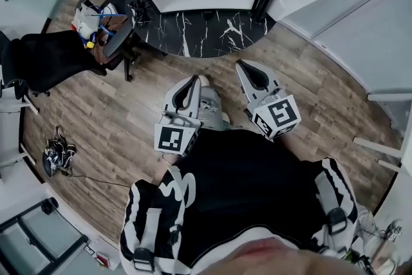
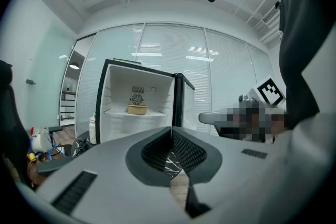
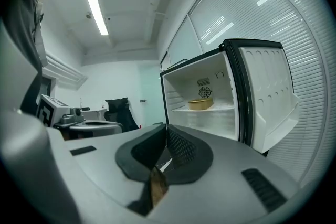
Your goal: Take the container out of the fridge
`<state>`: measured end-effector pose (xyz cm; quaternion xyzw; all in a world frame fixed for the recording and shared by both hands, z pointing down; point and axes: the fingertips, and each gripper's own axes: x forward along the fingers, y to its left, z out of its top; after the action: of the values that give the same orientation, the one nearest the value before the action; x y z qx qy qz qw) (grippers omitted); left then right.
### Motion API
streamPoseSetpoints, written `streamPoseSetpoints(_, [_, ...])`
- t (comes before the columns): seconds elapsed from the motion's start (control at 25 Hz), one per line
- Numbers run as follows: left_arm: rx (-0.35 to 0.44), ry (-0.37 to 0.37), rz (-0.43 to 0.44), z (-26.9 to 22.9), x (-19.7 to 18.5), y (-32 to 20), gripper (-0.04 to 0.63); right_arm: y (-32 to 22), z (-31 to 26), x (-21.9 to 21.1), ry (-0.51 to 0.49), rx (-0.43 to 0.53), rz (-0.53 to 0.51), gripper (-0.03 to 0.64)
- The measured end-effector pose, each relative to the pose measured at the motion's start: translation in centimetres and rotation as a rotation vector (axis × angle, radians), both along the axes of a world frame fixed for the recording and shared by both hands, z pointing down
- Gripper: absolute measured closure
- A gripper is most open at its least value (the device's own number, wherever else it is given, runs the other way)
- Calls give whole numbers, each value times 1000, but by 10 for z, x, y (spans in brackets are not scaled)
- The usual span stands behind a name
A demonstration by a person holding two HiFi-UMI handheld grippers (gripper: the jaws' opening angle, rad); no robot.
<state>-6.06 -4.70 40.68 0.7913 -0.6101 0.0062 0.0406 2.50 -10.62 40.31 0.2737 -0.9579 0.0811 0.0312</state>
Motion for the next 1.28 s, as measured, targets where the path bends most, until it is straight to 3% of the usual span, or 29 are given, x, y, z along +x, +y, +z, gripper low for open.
streamPoseSetpoints(0.16, [36,-1,22,-5,1,-15,586,-11,-1,3,10,7,15,603])
streamPoseSetpoints(0.28, [10,-3,35,1,1,-26,586,-22,-3,4,2,13,38,603])
streamPoseSetpoints(1.28, [22,14,63,-11,-53,-134,586,-117,-18,-52,6,25,62,603])
